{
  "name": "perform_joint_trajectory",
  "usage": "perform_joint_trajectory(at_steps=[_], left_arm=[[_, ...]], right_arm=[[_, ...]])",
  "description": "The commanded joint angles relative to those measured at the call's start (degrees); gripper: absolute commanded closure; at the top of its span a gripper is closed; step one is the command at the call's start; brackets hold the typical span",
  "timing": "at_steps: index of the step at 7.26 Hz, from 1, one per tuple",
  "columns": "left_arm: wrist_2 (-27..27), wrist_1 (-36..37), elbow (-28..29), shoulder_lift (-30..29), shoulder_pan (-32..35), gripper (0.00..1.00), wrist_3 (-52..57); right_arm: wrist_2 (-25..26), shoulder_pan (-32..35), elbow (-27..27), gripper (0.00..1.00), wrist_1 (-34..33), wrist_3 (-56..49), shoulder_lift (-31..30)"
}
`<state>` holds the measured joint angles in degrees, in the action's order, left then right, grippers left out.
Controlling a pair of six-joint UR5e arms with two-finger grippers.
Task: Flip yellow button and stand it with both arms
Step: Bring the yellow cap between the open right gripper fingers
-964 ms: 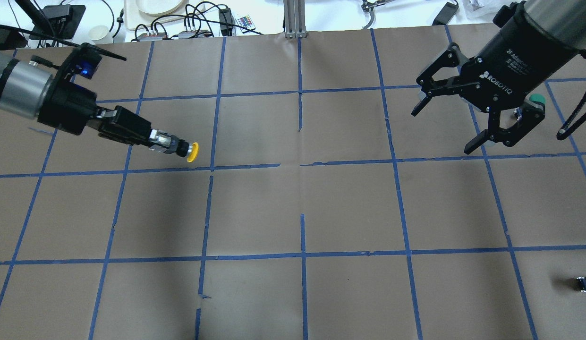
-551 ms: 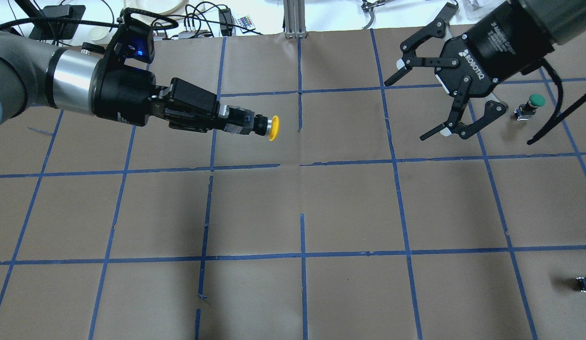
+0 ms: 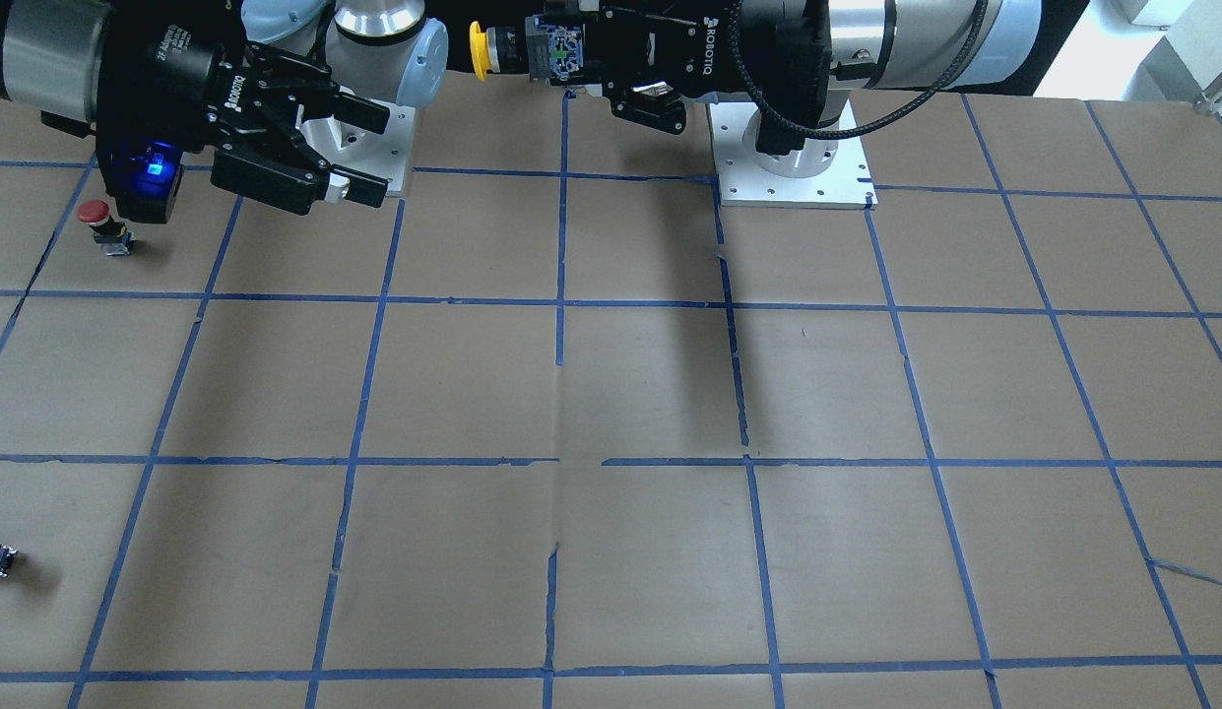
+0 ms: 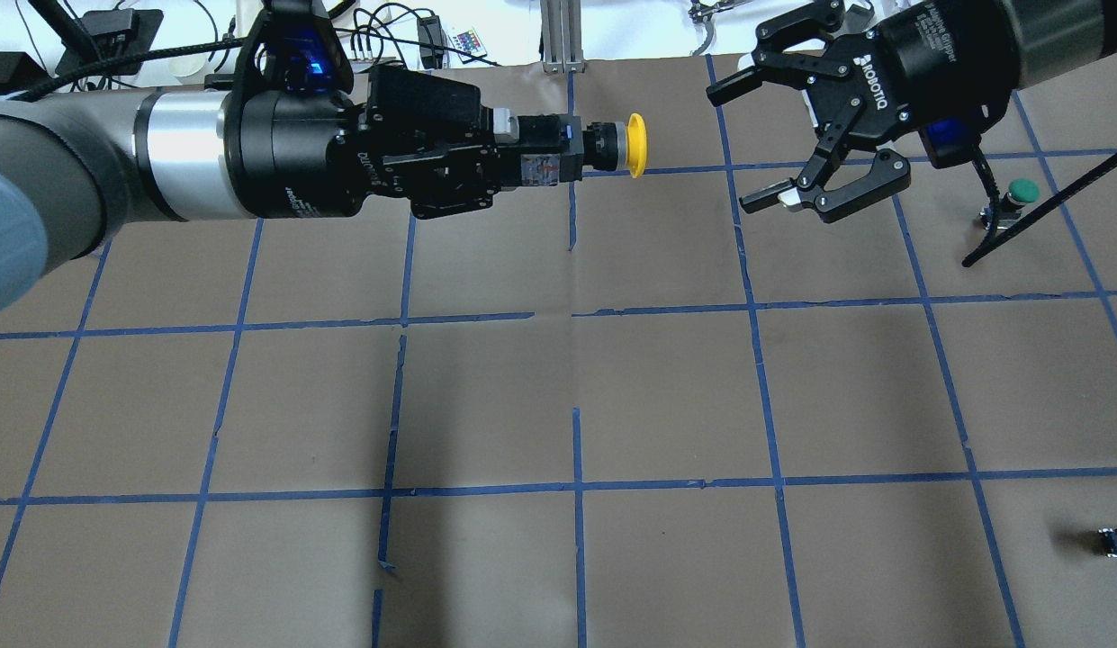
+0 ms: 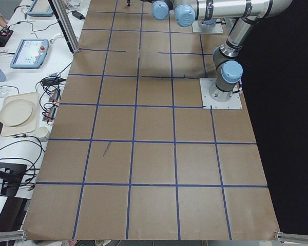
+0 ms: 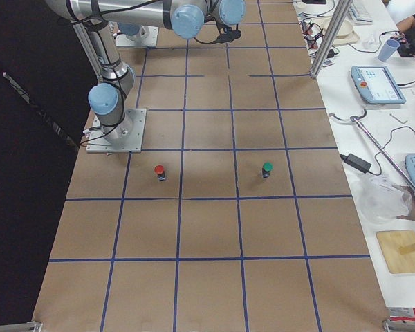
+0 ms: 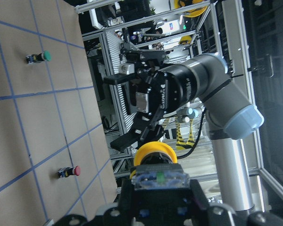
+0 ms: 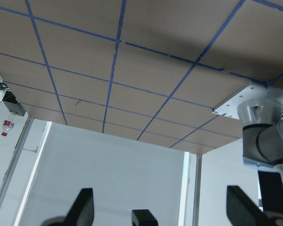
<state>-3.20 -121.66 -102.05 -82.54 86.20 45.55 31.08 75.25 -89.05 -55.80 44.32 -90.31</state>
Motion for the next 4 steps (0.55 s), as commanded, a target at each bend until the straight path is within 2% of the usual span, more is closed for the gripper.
perform_joint_trajectory(at_steps=[1, 2, 4], left_arm=[[3.7, -0.6, -1.6, -0.3, 0.4, 0.94, 0.0], [5.5, -0.7, -1.1, -0.3, 0.4, 0.94, -0.5], [3.4, 2.0, 0.2, 0.0, 0.4, 0.93, -1.9]], right_arm=[[-4.0, -0.7, 0.7, 0.00, 6.4, 0.0, -0.7], [-4.0, -0.6, 0.5, 0.00, 6.8, -0.1, -2.7], [-4.1, 0.0, 0.2, 0.00, 8.4, 0.0, -6.2]])
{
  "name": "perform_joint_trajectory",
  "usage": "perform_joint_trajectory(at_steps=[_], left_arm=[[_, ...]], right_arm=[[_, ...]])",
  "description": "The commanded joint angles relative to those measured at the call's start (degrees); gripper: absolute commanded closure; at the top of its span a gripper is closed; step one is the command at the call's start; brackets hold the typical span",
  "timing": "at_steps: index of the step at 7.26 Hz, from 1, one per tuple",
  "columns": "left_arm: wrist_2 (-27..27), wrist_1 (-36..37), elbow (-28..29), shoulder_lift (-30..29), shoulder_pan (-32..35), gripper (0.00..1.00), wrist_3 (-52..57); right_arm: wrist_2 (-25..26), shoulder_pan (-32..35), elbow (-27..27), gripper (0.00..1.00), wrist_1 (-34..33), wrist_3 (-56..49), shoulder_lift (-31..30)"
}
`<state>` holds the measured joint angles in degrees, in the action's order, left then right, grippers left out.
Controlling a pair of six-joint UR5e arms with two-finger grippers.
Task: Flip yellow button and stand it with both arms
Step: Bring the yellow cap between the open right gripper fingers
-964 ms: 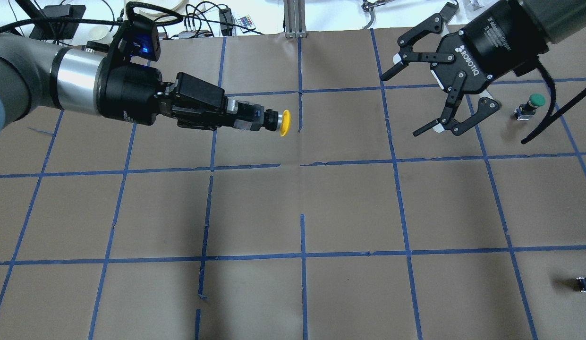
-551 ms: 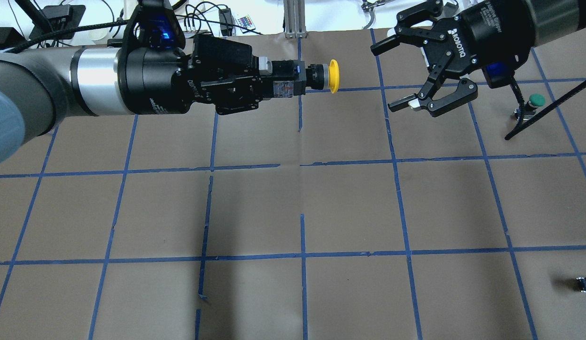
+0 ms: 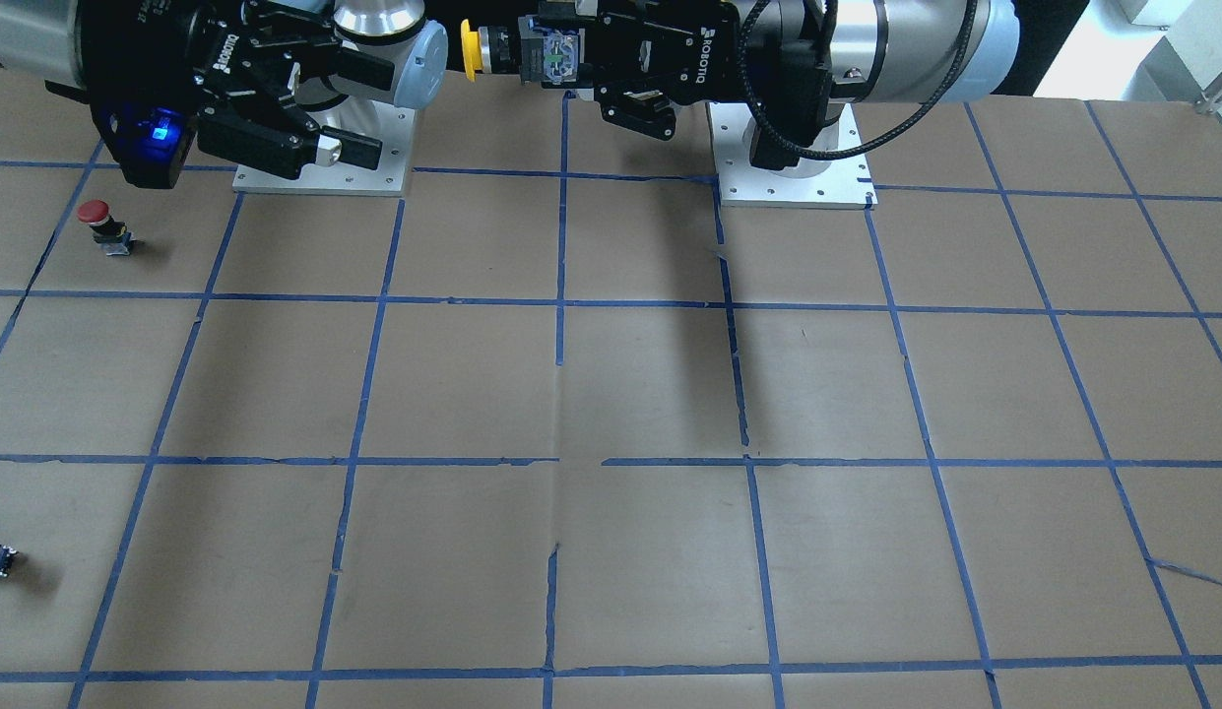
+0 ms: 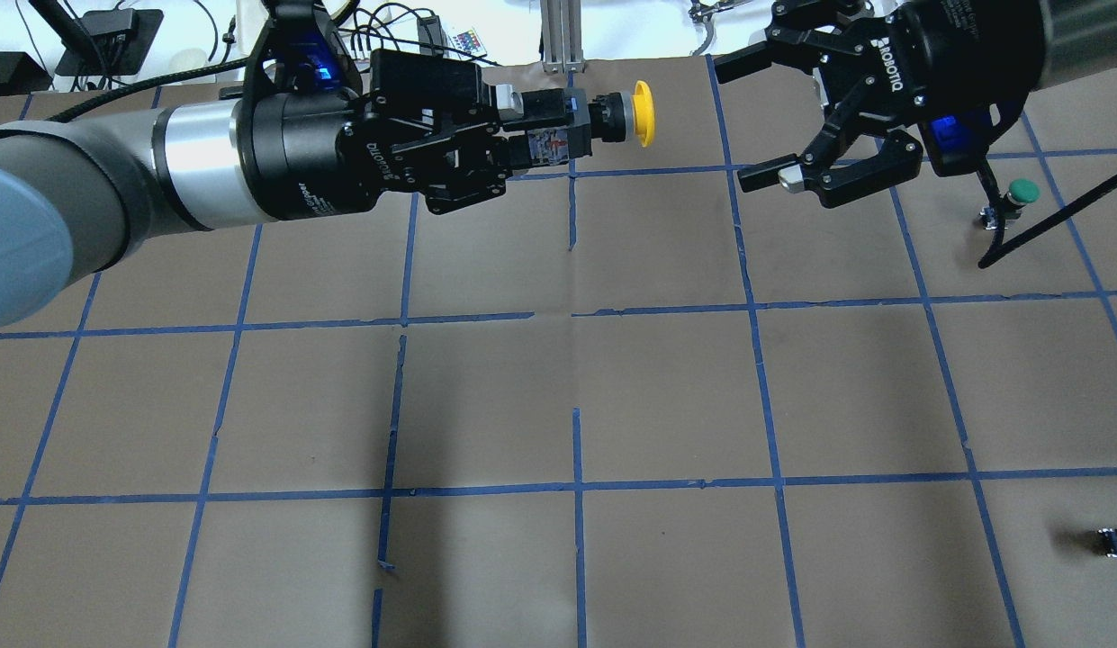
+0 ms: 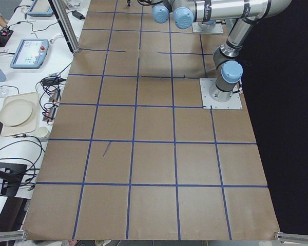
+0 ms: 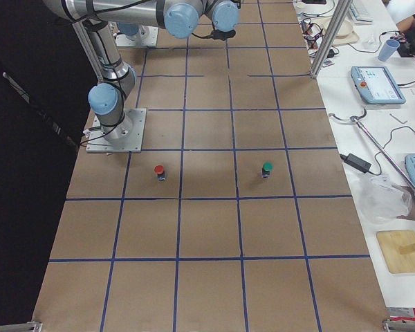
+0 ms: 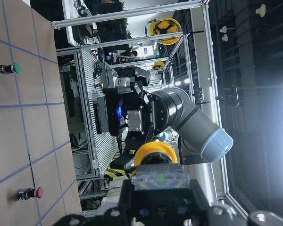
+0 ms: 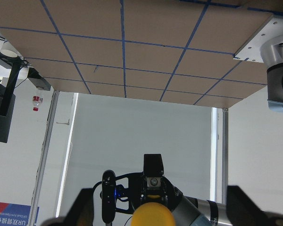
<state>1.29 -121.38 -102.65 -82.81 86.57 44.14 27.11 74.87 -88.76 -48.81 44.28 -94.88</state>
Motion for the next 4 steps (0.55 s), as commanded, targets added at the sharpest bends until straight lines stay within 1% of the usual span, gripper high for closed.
perform_joint_trajectory(at_steps=[1, 2, 3, 4], left_arm=[[-3.6, 2.0, 2.2, 0.4, 0.0, 0.93, -1.1], [-3.1, 1.9, 2.5, 0.2, 0.0, 0.93, -2.6], [-2.9, 1.9, 2.5, 0.2, 0.0, 0.93, -4.4], [-2.7, 1.9, 2.6, 0.4, 0.0, 0.93, -6.1]], right_arm=[[-2.7, 0.6, -0.1, 0.00, 2.0, 0.2, -1.7], [-4.0, 2.3, -0.1, 0.00, 1.7, 0.2, -1.5], [-4.1, 3.8, 0.3, 0.00, 1.3, 0.6, -1.2], [-4.6, 4.0, 0.4, 0.00, 1.1, 1.1, -1.0]])
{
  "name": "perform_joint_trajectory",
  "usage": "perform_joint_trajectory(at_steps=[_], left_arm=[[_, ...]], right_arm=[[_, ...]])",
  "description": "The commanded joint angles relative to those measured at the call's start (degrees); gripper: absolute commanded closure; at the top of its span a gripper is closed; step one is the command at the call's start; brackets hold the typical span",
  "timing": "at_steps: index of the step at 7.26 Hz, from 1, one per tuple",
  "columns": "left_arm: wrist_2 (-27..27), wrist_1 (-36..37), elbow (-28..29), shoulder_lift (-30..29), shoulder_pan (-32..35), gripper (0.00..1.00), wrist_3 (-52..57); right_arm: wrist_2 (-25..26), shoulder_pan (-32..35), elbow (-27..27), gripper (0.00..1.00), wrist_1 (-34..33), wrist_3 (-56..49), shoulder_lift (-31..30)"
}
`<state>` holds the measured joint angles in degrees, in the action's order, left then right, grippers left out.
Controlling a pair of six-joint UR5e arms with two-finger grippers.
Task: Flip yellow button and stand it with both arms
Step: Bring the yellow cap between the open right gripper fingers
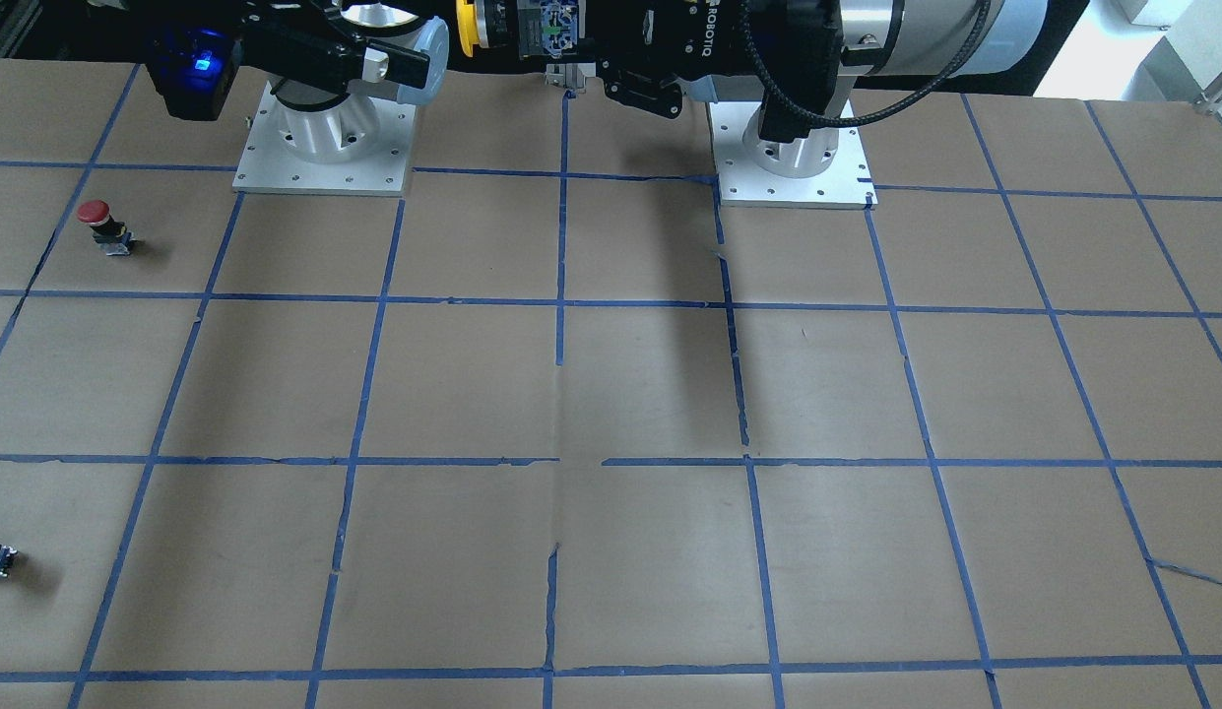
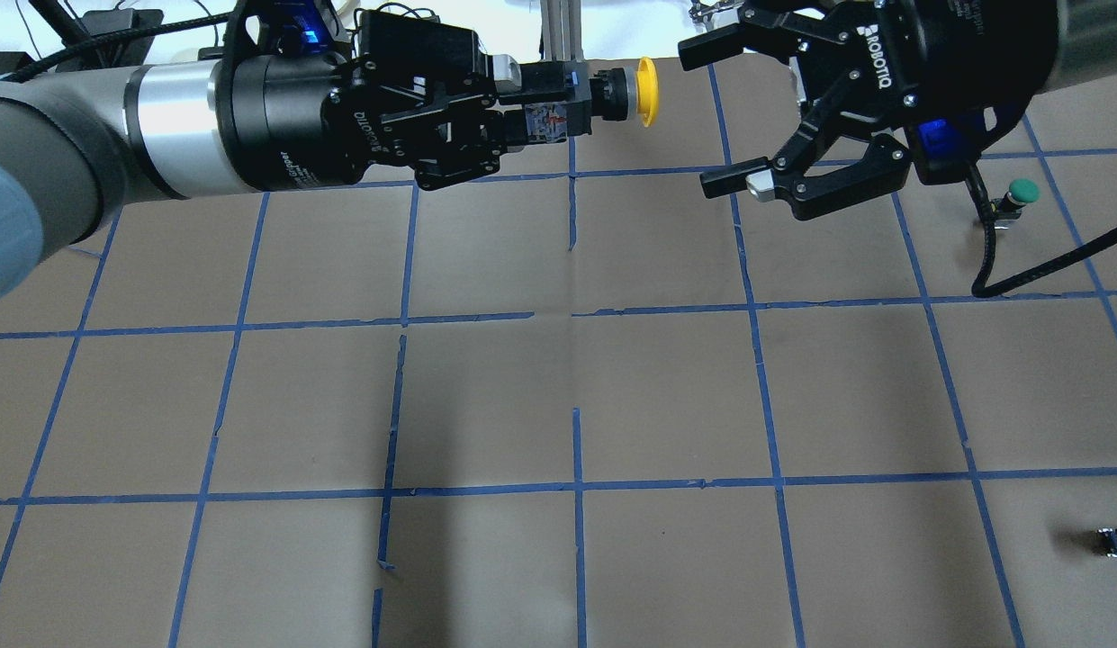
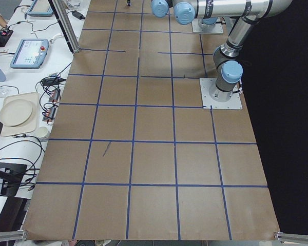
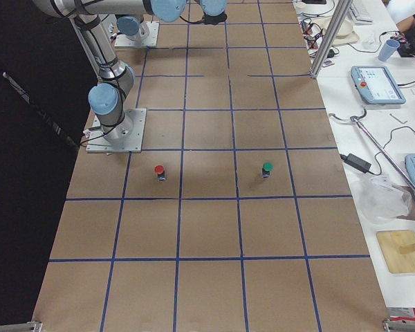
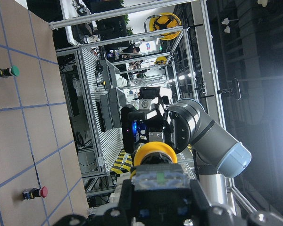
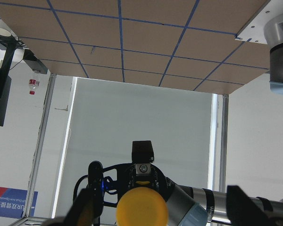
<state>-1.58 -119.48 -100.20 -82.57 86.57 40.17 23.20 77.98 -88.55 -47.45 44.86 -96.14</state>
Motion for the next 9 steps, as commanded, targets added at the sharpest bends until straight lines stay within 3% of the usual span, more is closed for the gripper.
perform_joint_trajectory(at_steps=[1, 3, 5, 9], left_arm=[[0.3, 0.0, 0.3, 0.1, 0.0, 0.94, -3.3], [0.3, 0.0, 0.2, 0.0, 0.0, 0.93, -3.3], [0.2, 0.1, 0.1, -0.1, 0.0, 0.93, -3.3], [1.0, 0.1, 0.1, -0.2, 0.0, 0.93, -3.3]], right_arm=[[-3.1, 1.1, 0.1, 0.00, -0.2, 0.8, 0.2], [-3.6, 1.3, 0.1, 0.00, -0.1, 0.9, -0.2], [-7.3, 1.4, 0.0, 0.00, -0.1, 1.8, 0.3], [-7.3, 1.9, -0.6, 0.01, 0.4, 2.3, 0.4]])
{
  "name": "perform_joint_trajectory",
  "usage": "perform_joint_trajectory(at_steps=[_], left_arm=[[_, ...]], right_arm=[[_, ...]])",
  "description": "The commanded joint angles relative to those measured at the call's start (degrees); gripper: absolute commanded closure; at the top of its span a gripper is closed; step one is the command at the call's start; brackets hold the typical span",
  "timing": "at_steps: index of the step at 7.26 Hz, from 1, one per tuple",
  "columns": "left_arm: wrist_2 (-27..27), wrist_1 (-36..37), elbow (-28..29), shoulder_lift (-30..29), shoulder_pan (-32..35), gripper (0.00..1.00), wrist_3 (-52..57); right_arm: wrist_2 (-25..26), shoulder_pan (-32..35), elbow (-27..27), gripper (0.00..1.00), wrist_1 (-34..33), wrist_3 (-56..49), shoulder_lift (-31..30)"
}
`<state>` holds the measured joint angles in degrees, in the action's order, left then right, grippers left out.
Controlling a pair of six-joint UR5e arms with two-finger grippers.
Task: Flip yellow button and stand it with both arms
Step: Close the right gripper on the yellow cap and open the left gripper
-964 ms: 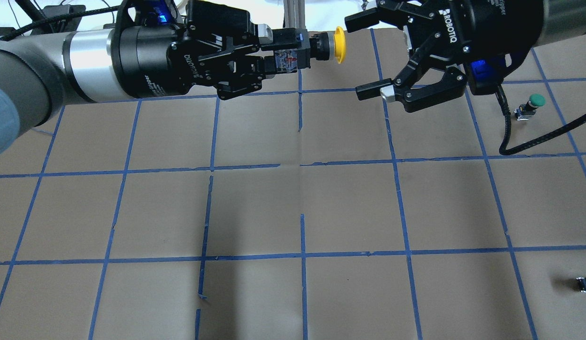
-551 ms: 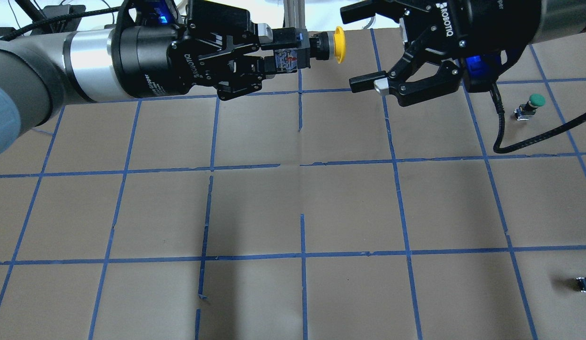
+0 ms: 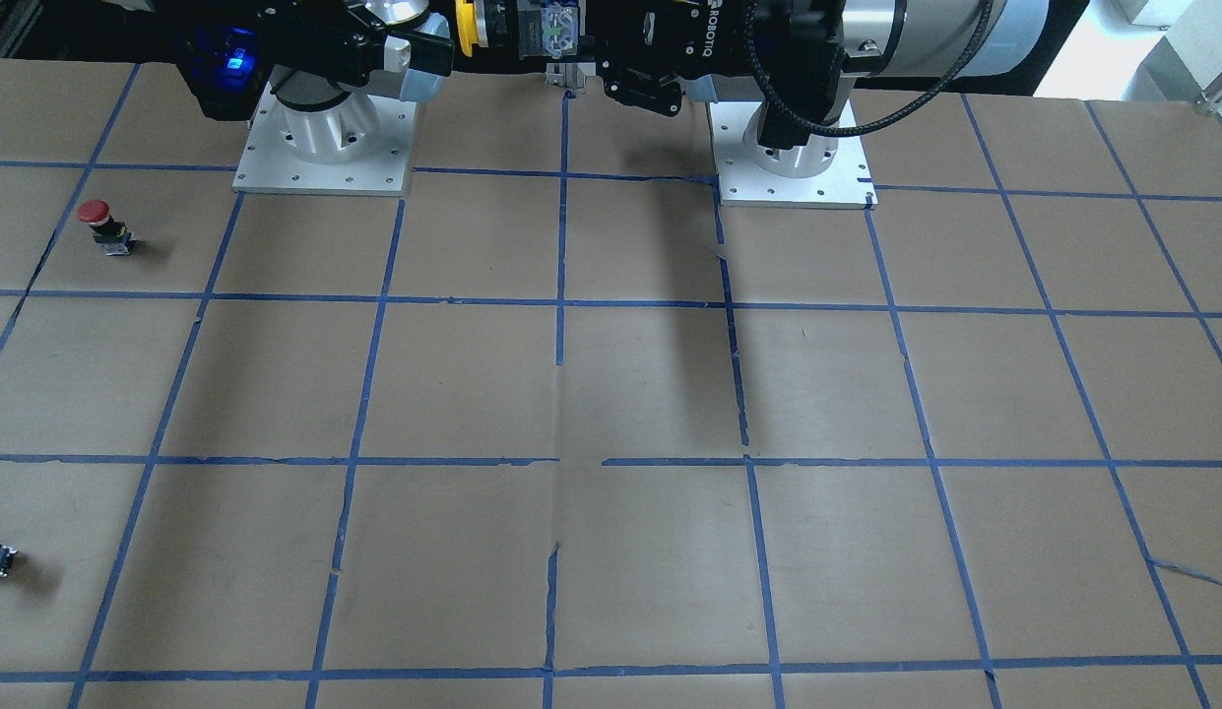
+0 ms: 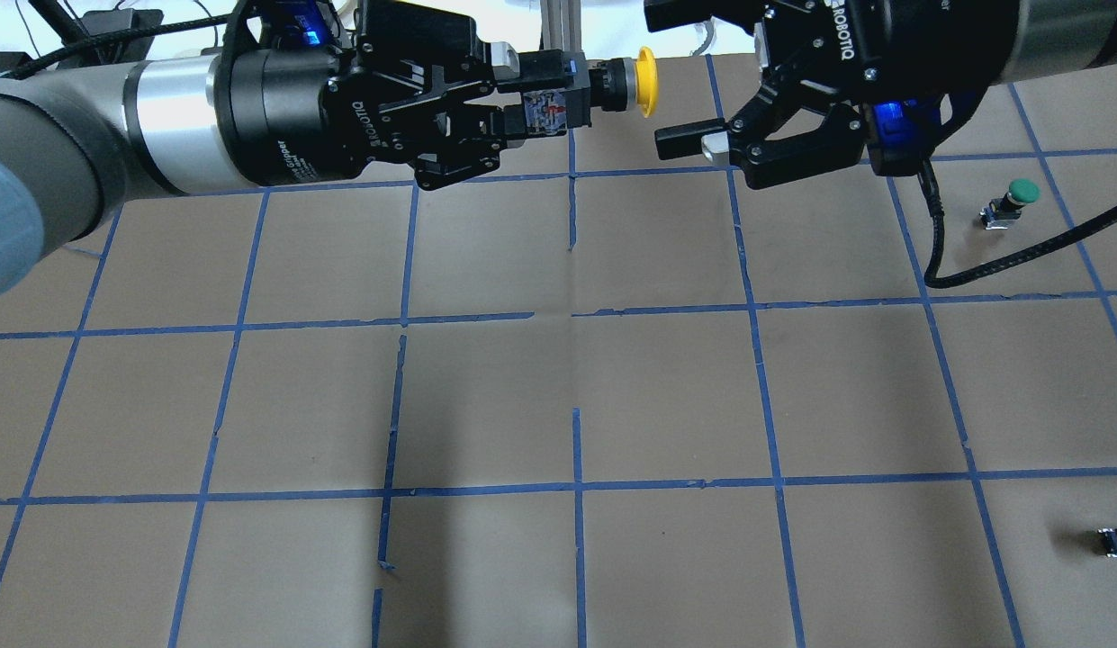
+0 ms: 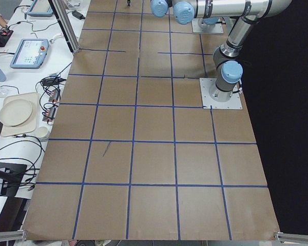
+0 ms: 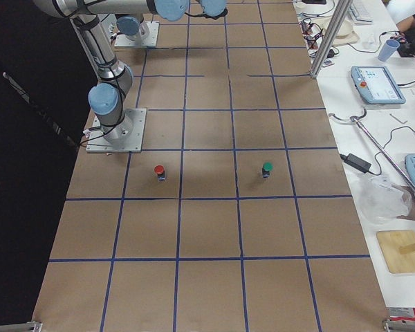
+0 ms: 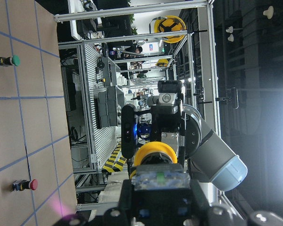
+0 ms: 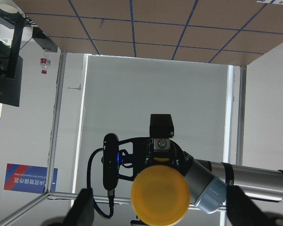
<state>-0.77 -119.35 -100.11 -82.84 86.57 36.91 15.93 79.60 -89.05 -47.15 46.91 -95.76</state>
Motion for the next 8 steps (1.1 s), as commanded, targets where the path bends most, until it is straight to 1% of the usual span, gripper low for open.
perform_joint_trajectory(at_steps=[1, 2, 3, 4, 5, 6, 7, 8], left_arm=[[0.1, 0.0, 0.0, 0.0, 0.0, 0.93, 0.0], [0.1, 0.0, -0.3, 0.1, 0.0, 0.93, 0.2], [0.1, 0.1, -0.3, 0.2, 0.0, 0.93, 0.2], [0.1, 0.0, -0.2, 0.2, 0.0, 0.93, 0.1], [0.2, 0.0, -0.2, 0.2, 0.0, 0.93, 0.1], [0.2, 0.0, -0.3, 0.3, 0.0, 0.93, 0.2], [0.1, 0.1, -0.3, 0.3, 0.0, 0.92, 0.2], [-0.1, 0.0, -0.3, 0.5, 0.0, 0.82, 0.4]], right_arm=[[0.0, 1.4, -0.1, 0.03, 0.0, 1.4, 0.0], [0.0, 1.7, -0.1, 0.08, -0.2, 1.5, 0.1], [0.1, 1.7, -0.1, 0.18, -0.4, 1.5, 0.2], [0.1, 1.4, -0.1, 0.31, -0.6, 1.4, 0.2], [0.1, 1.3, -0.1, 0.51, -0.6, 1.4, 0.2], [0.0, 1.2, -0.1, 0.65, -0.5, 1.4, 0.2], [-0.1, 1.2, -0.1, 0.73, -0.5, 1.4, 0.2], [-0.1, 1.2, -0.1, 0.78, -0.5, 1.4, 0.2]])
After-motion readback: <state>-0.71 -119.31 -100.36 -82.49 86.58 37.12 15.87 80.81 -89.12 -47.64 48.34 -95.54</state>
